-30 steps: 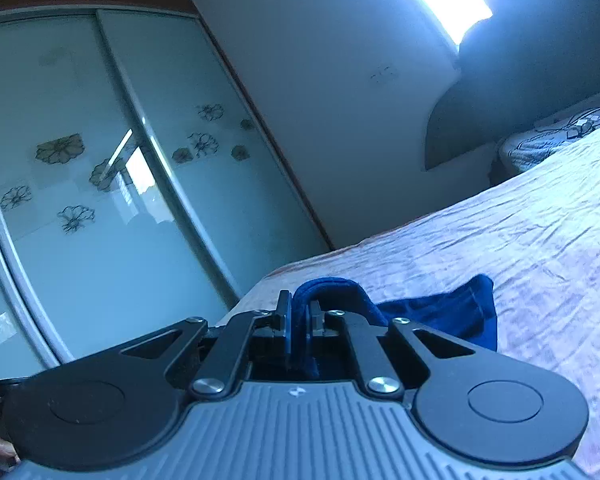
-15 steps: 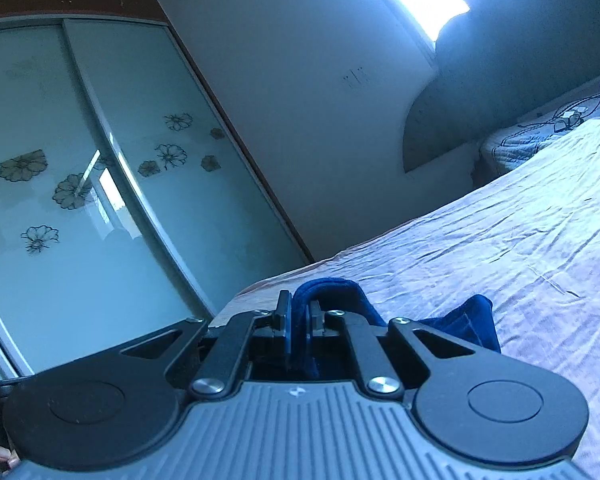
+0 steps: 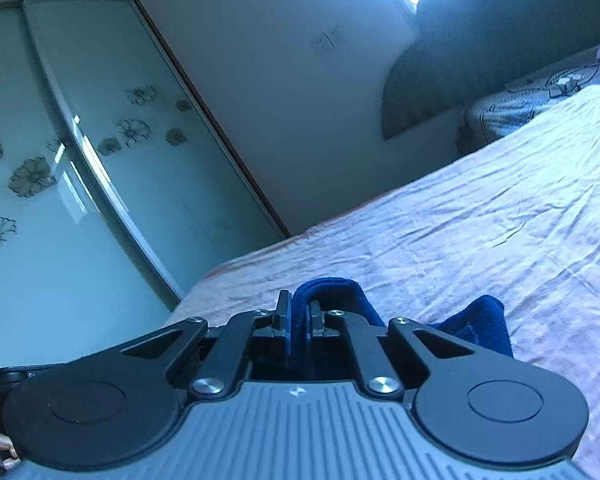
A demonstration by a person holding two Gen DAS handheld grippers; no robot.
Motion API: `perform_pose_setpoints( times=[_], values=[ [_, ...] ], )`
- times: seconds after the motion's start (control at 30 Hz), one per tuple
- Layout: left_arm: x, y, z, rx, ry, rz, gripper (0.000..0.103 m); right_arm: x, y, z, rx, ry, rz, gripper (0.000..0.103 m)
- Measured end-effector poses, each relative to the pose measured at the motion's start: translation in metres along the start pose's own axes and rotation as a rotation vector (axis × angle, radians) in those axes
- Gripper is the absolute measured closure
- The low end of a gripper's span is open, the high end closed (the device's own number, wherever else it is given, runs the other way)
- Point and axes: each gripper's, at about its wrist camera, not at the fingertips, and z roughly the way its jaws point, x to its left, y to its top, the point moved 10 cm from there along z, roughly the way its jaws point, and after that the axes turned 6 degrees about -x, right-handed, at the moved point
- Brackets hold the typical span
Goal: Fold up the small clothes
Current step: 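Lift the hem with both tools and fold it toward the collar, then open both tools and release the folded hem onto the sweater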
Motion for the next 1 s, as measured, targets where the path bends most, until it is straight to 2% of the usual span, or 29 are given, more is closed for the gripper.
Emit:
perform_pose_setpoints(
  times=[0.13, 0.2, 0.23, 0.37, 0.43, 0.5, 0.53, 0.57, 0.6, 0.63, 0.73, 0.8, 0.9, 0.93, 1.0],
  values=[
    [0.005, -0.010, 0.033, 0.067, 0.011, -0.001, 0.093, -0.009, -0.007, 0.020, 0.037, -0.014, 0.013, 0.096],
    [0.010, -0.016, 0.048, 0.106, 0.012, -0.036, 0.088, -0.014, -0.011, 0.029, 0.054, -0.027, 0.021, 0.096],
    [0.016, -0.018, 0.054, 0.120, 0.023, -0.063, 0.077, -0.018, -0.013, 0.034, 0.070, -0.033, 0.033, 0.096],
    [0.028, -0.022, 0.070, 0.181, -0.012, -0.206, 0.070, -0.036, -0.023, 0.052, 0.146, -0.062, 0.087, 0.094],
    [0.029, -0.021, 0.073, 0.192, -0.030, -0.233, 0.064, -0.041, -0.027, 0.057, 0.173, -0.066, 0.101, 0.090],
    [0.028, -0.018, 0.075, 0.192, -0.036, -0.235, 0.052, -0.045, -0.028, 0.059, 0.182, -0.071, 0.102, 0.080],
    [0.029, -0.016, 0.075, 0.184, -0.029, -0.234, 0.042, -0.046, -0.028, 0.059, 0.180, -0.070, 0.099, 0.067],
    [0.031, -0.013, 0.074, 0.170, -0.011, -0.231, 0.036, -0.046, -0.026, 0.058, 0.169, -0.074, 0.092, 0.045],
    [0.033, -0.010, 0.073, 0.155, 0.013, -0.226, 0.035, -0.046, -0.023, 0.055, 0.149, -0.080, 0.080, 0.034],
    [0.036, -0.007, 0.071, 0.141, 0.031, -0.219, 0.035, -0.045, -0.019, 0.052, 0.126, -0.083, 0.069, 0.028],
    [0.046, 0.000, 0.063, 0.119, 0.067, -0.205, 0.035, -0.035, -0.010, 0.043, 0.088, -0.072, 0.018, 0.028],
    [0.049, 0.000, 0.054, 0.115, 0.078, -0.178, 0.035, -0.019, -0.011, 0.041, 0.105, -0.002, -0.029, 0.028],
    [0.051, -0.009, 0.040, 0.125, 0.095, -0.103, 0.034, 0.006, -0.031, 0.045, 0.216, 0.093, -0.123, 0.029],
    [0.050, -0.014, 0.037, 0.132, 0.094, -0.076, 0.034, 0.010, -0.040, 0.048, 0.252, 0.097, -0.152, 0.029],
    [0.050, -0.026, 0.031, 0.156, 0.097, -0.027, 0.034, 0.006, -0.055, 0.056, 0.326, 0.046, -0.210, 0.030]
  ],
)
